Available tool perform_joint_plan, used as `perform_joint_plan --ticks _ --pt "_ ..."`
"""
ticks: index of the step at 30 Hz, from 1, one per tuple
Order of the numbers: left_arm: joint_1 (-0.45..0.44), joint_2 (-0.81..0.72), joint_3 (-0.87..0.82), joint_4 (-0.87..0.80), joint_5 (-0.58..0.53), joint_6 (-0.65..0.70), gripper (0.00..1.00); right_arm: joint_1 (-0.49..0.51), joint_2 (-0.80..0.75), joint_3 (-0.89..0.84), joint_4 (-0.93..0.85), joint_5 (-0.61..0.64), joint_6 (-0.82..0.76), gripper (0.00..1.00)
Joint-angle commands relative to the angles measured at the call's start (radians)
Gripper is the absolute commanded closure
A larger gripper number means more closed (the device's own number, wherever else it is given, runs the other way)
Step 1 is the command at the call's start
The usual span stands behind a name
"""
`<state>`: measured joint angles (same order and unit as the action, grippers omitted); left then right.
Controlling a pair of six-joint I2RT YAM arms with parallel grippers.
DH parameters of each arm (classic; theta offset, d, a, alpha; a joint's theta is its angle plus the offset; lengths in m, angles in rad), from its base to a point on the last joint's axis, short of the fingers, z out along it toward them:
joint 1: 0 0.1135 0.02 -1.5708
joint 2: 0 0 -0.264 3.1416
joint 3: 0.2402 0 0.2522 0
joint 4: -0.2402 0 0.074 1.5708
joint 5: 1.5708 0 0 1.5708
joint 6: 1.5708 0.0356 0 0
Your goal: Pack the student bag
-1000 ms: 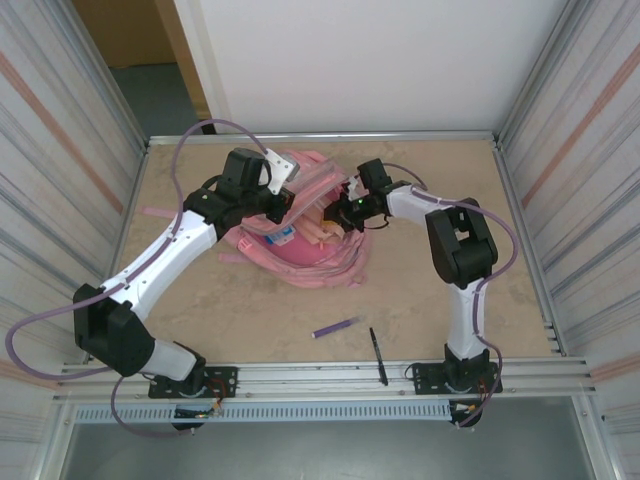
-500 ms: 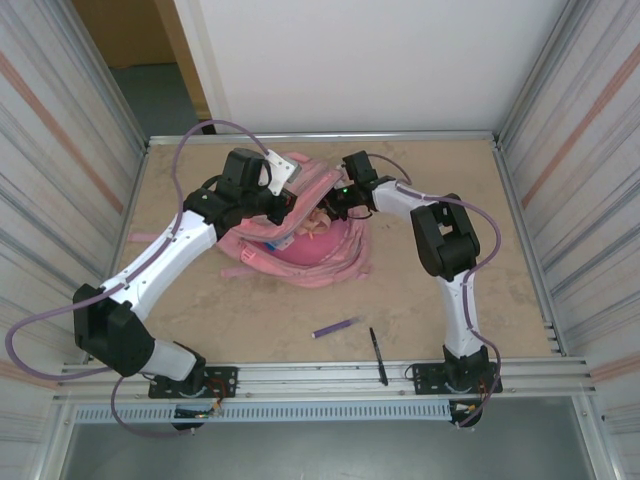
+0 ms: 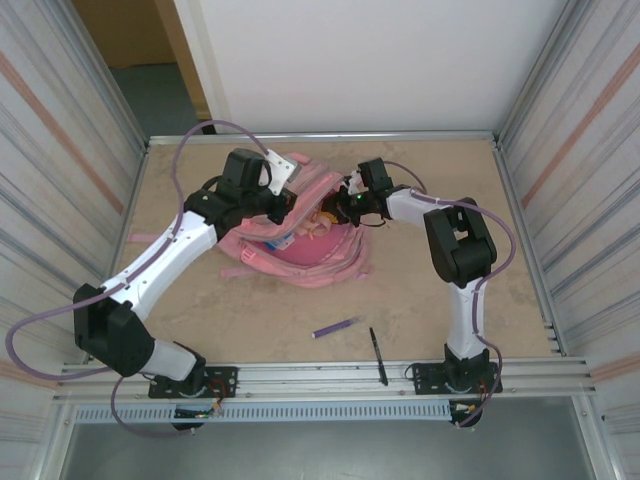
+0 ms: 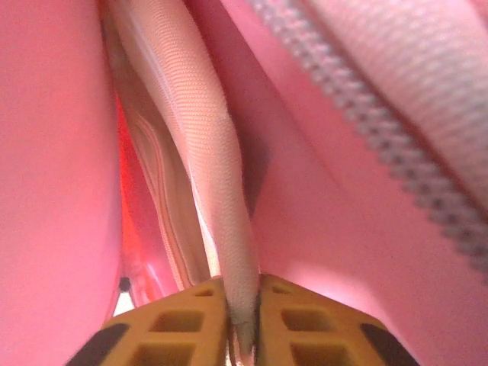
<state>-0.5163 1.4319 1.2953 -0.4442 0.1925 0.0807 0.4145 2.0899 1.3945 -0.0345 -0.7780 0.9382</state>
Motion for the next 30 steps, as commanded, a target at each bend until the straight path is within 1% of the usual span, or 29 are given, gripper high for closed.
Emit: perform_joint_plan --ticks 1,2,7,12,16,17,19,20,22,25,27,29,30 --pt "-0.002 -0.051 -0.006 0.092 0.026 -0.002 1.0 0.01 -0.004 0.007 0.037 -0.014 0.007 0.97" --pt "-0.002 -0.053 -0.011 0.091 0.026 -0.001 1.0 0.012 0.003 0.012 0.051 -0.013 0.016 1.0" --pt "-0.002 -0.065 -0.034 0.093 0.028 -0.002 1.0 0.01 0.021 0.034 0.116 0.016 0.066 1.0" --pt "-0.001 -0.065 -0.051 0.1 0.053 -0.021 1.0 0.007 0.079 0.093 0.116 0.038 0.075 1.0" --pt "-0.002 -0.059 -0.072 0.117 0.056 -0.037 1.0 0.0 0.074 0.102 0.073 0.05 0.053 0.85" --pt "-0.002 -0.06 -0.082 0.125 0.052 -0.049 1.0 -0.005 0.054 0.089 0.056 0.062 0.043 0.81" --pt "-0.002 -0.061 -0.107 0.151 0.045 -0.071 1.0 -0.024 0.007 0.05 0.039 0.068 0.037 0.69" --pt "-0.001 -0.06 -0.121 0.17 0.042 -0.082 1.0 -0.038 -0.02 0.025 0.028 0.067 0.032 0.66" --pt "-0.002 -0.048 -0.141 0.201 0.036 -0.095 1.0 -0.064 -0.077 -0.013 -0.02 0.074 0.004 0.63" --pt "-0.002 -0.017 -0.151 0.217 0.023 -0.118 1.0 -0.103 -0.148 -0.047 -0.146 0.11 -0.09 0.61" --pt "-0.002 0.004 -0.154 0.218 0.001 -0.126 1.0 -0.13 -0.18 -0.084 -0.159 0.099 -0.097 0.61" --pt "-0.002 0.025 -0.155 0.226 0.017 -0.127 1.0 -0.148 -0.223 -0.12 -0.17 0.097 -0.116 0.61" --pt "-0.003 0.038 -0.155 0.231 0.043 -0.124 1.0 -0.151 -0.254 -0.132 -0.192 0.121 -0.137 0.6"
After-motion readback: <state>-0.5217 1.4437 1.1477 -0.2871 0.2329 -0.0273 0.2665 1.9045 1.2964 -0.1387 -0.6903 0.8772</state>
